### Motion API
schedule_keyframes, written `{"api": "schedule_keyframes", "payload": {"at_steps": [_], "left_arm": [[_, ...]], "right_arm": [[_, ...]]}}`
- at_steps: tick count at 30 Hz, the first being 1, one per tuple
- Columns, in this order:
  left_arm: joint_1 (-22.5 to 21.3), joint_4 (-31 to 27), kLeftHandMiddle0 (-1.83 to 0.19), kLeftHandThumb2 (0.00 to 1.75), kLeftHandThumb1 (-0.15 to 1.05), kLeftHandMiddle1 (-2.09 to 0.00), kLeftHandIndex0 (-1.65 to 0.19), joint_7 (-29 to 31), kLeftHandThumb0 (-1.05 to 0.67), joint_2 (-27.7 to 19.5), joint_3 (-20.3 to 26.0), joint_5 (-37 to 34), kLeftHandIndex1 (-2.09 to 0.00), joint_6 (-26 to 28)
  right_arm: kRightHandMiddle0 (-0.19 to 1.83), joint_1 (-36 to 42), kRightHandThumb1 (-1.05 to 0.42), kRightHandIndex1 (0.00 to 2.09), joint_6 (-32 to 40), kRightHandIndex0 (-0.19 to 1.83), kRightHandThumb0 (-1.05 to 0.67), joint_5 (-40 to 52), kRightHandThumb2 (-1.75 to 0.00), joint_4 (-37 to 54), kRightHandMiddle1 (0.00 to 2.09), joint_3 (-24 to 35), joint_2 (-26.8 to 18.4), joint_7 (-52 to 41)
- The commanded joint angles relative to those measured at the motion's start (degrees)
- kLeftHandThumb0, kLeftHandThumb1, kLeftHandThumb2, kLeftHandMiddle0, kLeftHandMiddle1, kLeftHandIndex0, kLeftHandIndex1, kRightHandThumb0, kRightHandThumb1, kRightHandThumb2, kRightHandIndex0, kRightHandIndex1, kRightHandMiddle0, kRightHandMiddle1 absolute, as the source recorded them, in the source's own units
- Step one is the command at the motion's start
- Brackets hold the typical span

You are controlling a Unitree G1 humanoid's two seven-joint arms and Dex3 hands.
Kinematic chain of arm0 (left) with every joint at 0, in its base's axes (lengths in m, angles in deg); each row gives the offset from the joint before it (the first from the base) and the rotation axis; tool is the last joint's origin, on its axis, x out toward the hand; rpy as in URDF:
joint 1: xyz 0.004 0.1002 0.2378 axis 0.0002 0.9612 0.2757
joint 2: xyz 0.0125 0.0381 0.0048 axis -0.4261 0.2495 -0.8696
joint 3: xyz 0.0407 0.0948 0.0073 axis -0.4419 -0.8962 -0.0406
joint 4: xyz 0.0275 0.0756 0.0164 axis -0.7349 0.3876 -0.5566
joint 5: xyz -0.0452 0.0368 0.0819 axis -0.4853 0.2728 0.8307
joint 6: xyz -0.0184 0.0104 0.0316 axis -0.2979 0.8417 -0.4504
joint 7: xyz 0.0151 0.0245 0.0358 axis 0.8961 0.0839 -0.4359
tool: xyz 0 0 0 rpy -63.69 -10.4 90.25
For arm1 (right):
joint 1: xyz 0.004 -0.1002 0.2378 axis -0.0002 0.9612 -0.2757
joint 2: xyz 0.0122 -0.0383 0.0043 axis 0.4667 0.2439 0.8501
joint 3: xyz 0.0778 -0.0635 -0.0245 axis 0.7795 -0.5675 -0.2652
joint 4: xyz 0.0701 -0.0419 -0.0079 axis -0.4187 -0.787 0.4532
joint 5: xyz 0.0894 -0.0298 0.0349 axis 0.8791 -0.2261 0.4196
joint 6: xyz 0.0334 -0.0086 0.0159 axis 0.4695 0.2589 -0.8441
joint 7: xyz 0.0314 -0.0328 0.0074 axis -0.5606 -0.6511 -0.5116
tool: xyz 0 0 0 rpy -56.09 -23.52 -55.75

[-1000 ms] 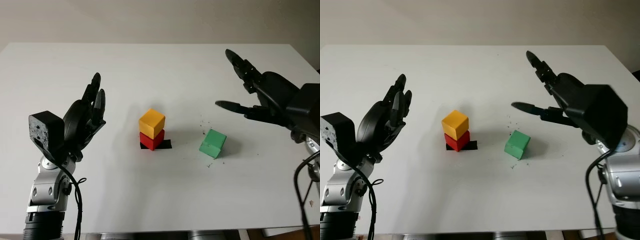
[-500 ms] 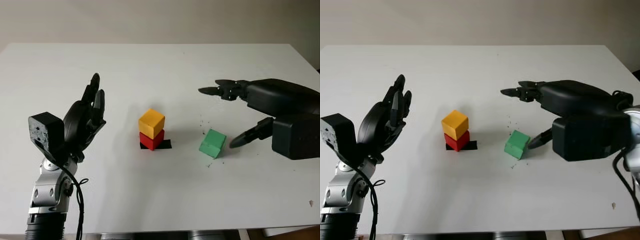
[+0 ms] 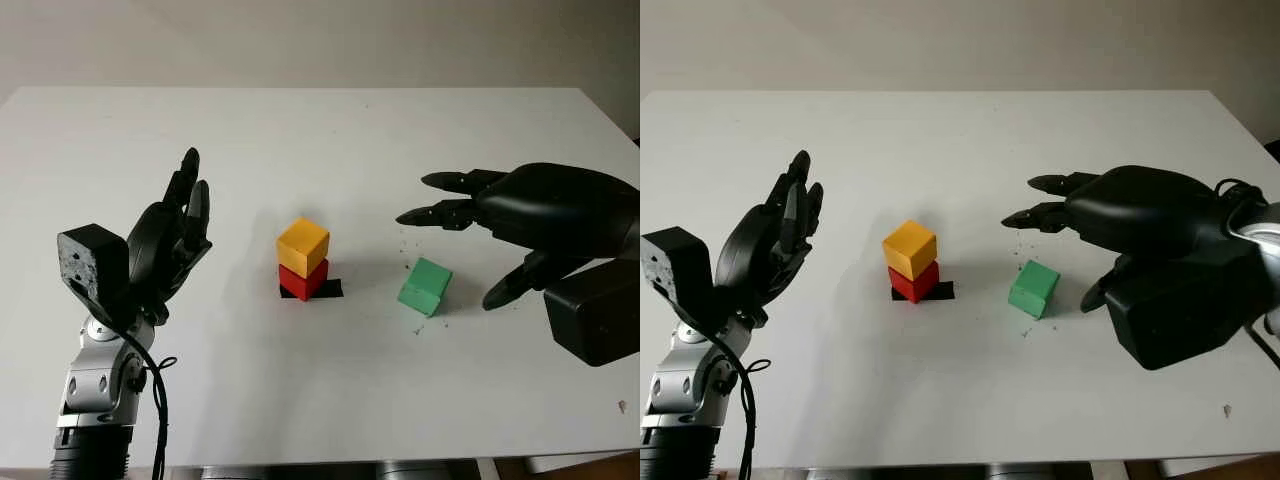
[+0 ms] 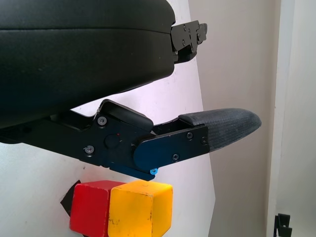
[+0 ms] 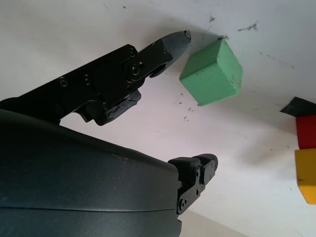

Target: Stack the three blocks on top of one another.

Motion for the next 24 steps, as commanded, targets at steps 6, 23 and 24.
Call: {"api": "schedule_keyframes", "payload": {"at_steps": [6,23,24], "left_arm": [[-0.43,-0.53,0.19,0.66,1.05,0.0,0.19,0.99,-0.83,-1.72,-0.59,0.81,0.0,-0.59],[0.02,-1.18,0.19,0.64,1.05,-0.02,0.19,0.82,-0.84,-1.69,-0.73,1.65,0.0,-0.26],[0.04,-1.21,0.19,0.64,1.05,-0.02,0.19,0.81,-0.84,-1.66,-0.74,1.7,0.0,-0.33]], "right_arm": [[0.33,1.62,-0.83,0.06,-5.56,0.05,-0.44,-2.5,-0.07,-5.4,0.09,-1.56,3.04,7.48],[0.36,0.62,-0.86,0.06,-12.07,0.04,-0.43,-6.19,-0.05,-14.2,0.09,-5.98,5.52,13.43],[0.36,0.52,-0.86,0.06,-12.12,0.04,-0.43,-6.27,-0.05,-14.34,0.09,-6.15,5.49,13.21]]}}
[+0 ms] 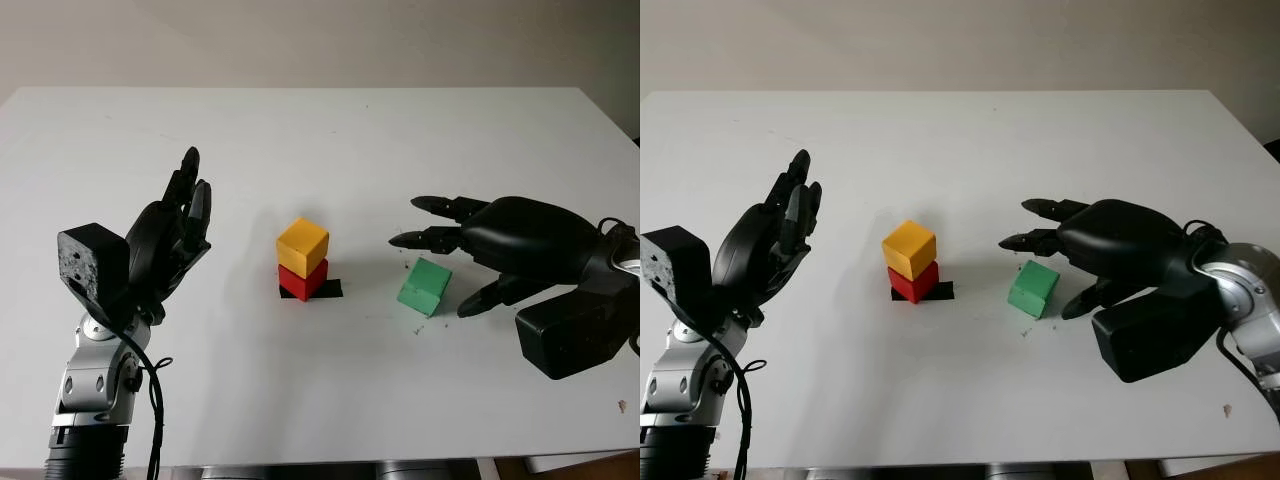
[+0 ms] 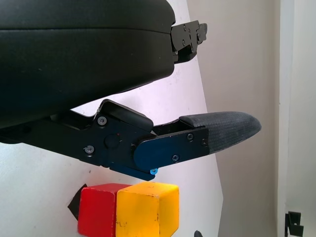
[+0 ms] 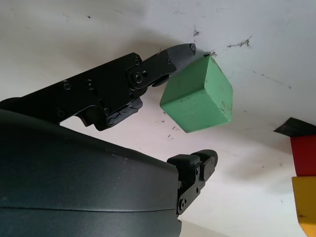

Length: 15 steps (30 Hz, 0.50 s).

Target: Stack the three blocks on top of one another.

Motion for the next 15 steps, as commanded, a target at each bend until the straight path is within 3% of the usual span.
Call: {"api": "schedule_keyframes", "payload": {"at_steps": [1,15], "left_arm": [[0.04,-1.23,0.19,0.64,1.05,-0.02,0.19,-0.05,-0.84,-0.53,-0.25,0.23,0.0,-0.12],[0.46,-1.0,0.19,0.66,1.05,-0.03,0.19,0.77,-0.83,-1.07,-0.68,1.37,0.0,-1.32]], "right_arm": [[0.36,-0.88,-0.86,0.06,-0.37,0.04,-0.43,-0.01,-0.06,-0.51,0.09,-0.46,0.28,0.05],[0.49,-2.51,-0.87,0.07,-5.57,0.09,-0.42,-2.18,-0.06,-6.1,0.14,-2.36,2.1,4.79]]}}
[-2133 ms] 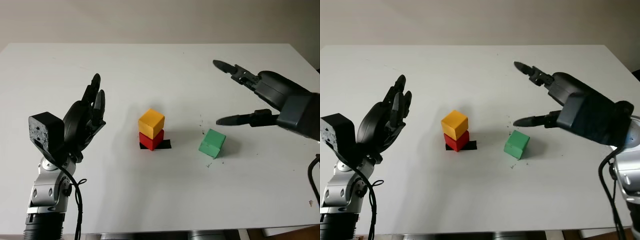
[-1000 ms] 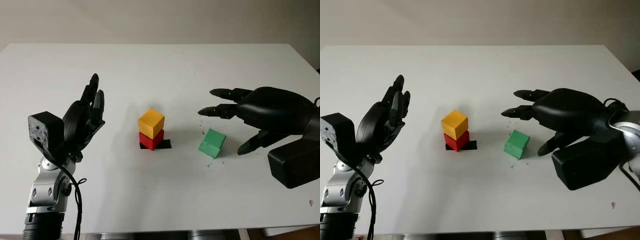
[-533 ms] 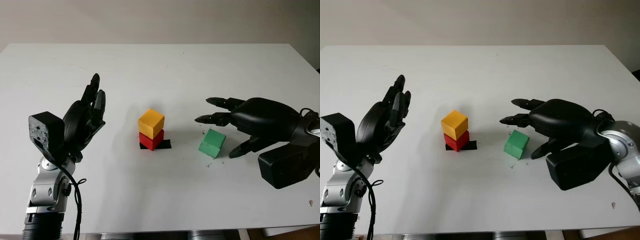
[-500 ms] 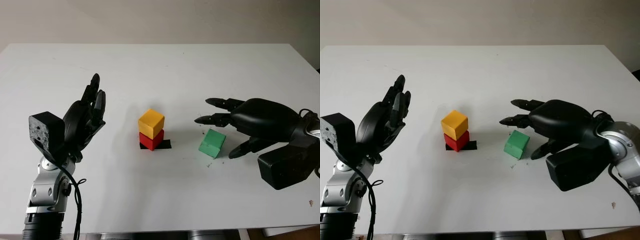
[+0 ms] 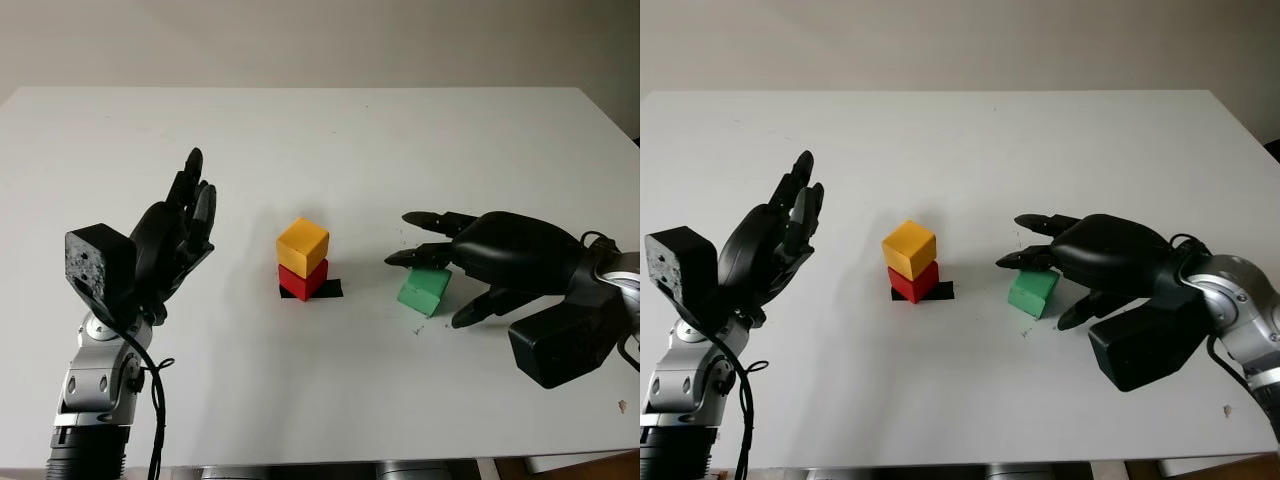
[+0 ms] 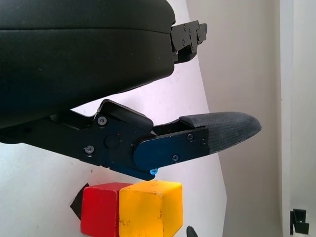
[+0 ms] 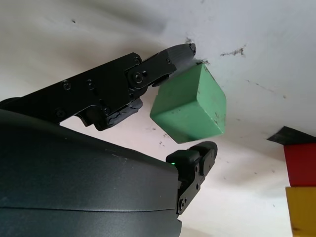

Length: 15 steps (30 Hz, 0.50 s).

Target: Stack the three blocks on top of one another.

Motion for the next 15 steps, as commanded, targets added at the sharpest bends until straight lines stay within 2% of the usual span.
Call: {"api": "schedule_keyframes", "payload": {"at_steps": [1,8,11,13,15], "left_arm": [[0.43,-1.03,0.19,0.66,1.05,-0.02,0.19,0.32,-0.83,-1.1,-0.11,0.32,0.0,-0.55],[0.86,-1.49,0.19,0.67,1.05,-0.01,0.19,0.07,-0.82,-1.34,-0.58,1.08,0.0,-0.52],[0.93,-1.51,0.19,0.68,1.05,-0.01,0.19,-0.08,-0.82,-1.22,-0.67,1.14,0.0,-0.49],[0.92,-1.46,0.19,0.68,1.05,0.0,0.19,-0.09,-0.82,-1.23,-0.74,1.23,0.0,-0.52],[0.97,-1.39,0.19,0.68,1.05,0.0,0.19,-0.18,-0.82,-1.2,-0.73,1.32,0.0,-0.62]], "right_arm": [[0.51,-1.55,-0.87,0.07,-1.15,0.1,-0.41,-0.46,-0.06,-0.93,0.14,-0.32,0.22,1.1],[0.59,-2.11,-0.89,0.09,-4.78,0.15,-0.39,-1.1,-0.06,-3.57,0.19,-0.33,0.76,4.56],[0.69,-2.27,-0.9,0.1,-6.53,0.2,-0.38,-1.62,-0.06,-4.83,0.26,-0.27,0.95,6.77],[0.66,-2.65,-0.92,0.08,-7.56,0.24,-0.37,-2.3,-0.06,-5.53,0.5,-0.35,0.8,7.9],[0.57,-3.11,-0.93,0.07,-8.62,0.27,-0.36,-2.98,-0.05,-6.14,0.88,-0.38,0.58,8.83]]}}
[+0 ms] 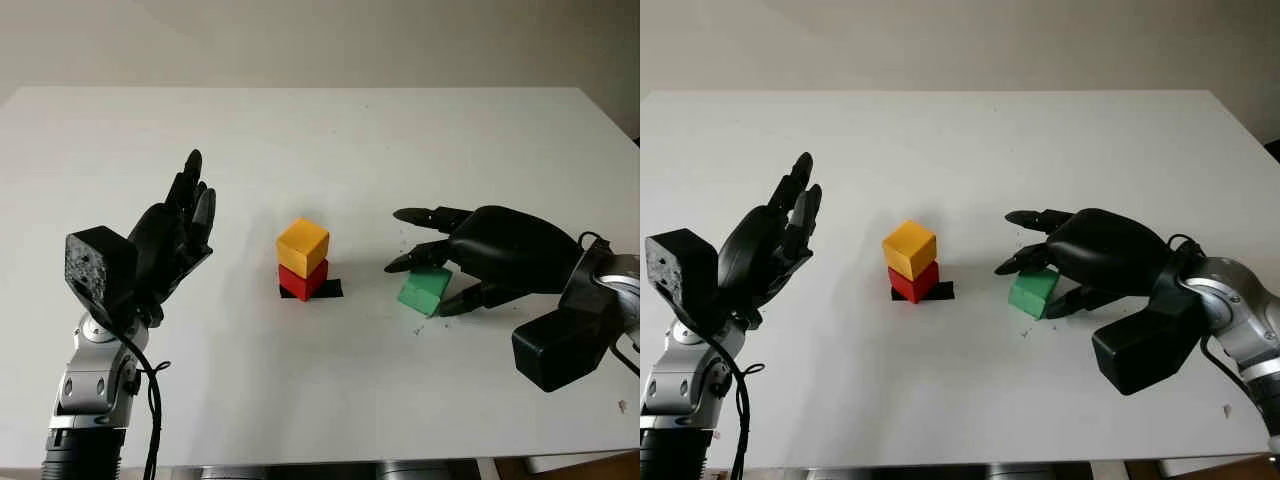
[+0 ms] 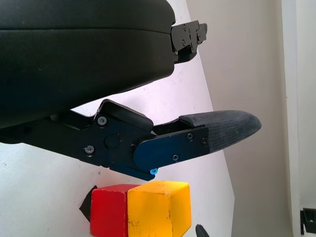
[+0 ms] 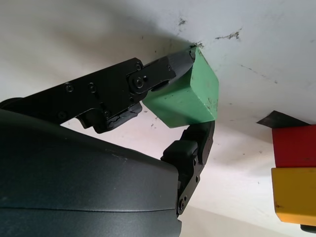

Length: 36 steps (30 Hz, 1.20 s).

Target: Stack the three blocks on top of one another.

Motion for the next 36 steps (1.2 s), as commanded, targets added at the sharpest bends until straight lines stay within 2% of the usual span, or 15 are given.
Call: {"api": "schedule_keyframes", "payload": {"at_steps": [1,3,6,22,29,33,36], "left_arm": [[0.45,-1.06,0.19,0.68,1.05,0.0,0.19,-0.09,-0.82,-0.21,-0.27,0.16,0.0,-0.66],[0.51,-1.06,0.19,0.68,1.05,0.0,0.19,-0.03,-0.82,-0.26,-0.3,0.19,0.0,-0.71],[0.61,-1.12,0.19,0.67,1.05,0.0,0.19,0.12,-0.82,-0.31,-0.32,0.09,0.0,-0.73],[0.83,-1.63,0.19,0.68,1.05,0.0,0.19,-0.06,-0.82,-0.25,-0.86,0.11,0.0,-0.1],[0.82,-1.93,0.19,0.68,1.05,0.0,0.19,-0.5,-0.82,0.02,-1.05,-0.02,0.0,0.85],[0.64,-1.95,0.19,0.68,1.05,0.0,0.19,-0.8,-0.82,0.34,-1.08,-0.22,0.0,1.14],[0.67,-1.93,0.19,0.68,1.05,0.0,0.19,-0.97,-0.82,0.49,-1.14,-0.22,0.0,1.12]], "right_arm": [[0.54,-1.47,-0.93,0.06,-1.38,0.28,-0.36,-0.93,-0.05,-0.68,0.99,-0.21,-0.27,1.4],[0.5,-2.02,-0.94,0.07,-2.4,0.3,-0.36,-2.25,-0.05,-1.31,1.14,-0.27,-0.53,2.59],[0.5,-2.95,-0.92,0.07,-3.77,0.32,-0.35,-3.65,-0.05,-2.71,1.19,-0.34,-0.81,4.1],[0.53,-7.56,-0.92,0.07,-2.03,0.34,-0.34,-3.68,-0.05,-4.66,1.11,0.07,-1.32,2.73],[0.54,-9.46,-0.92,0.06,3.43,0.34,-0.37,0.88,-0.05,-2.55,1.1,1.43,0.67,1.52],[0.56,-8.96,-0.89,0.06,12.39,0.35,-0.33,10.79,-0.04,1.01,1.1,3.84,5.1,-2.31],[0.47,-8.31,-0.9,0.05,19.89,0.33,-0.3,18.06,-0.05,3.56,1.27,5.6,8.66,-4.83]]}}
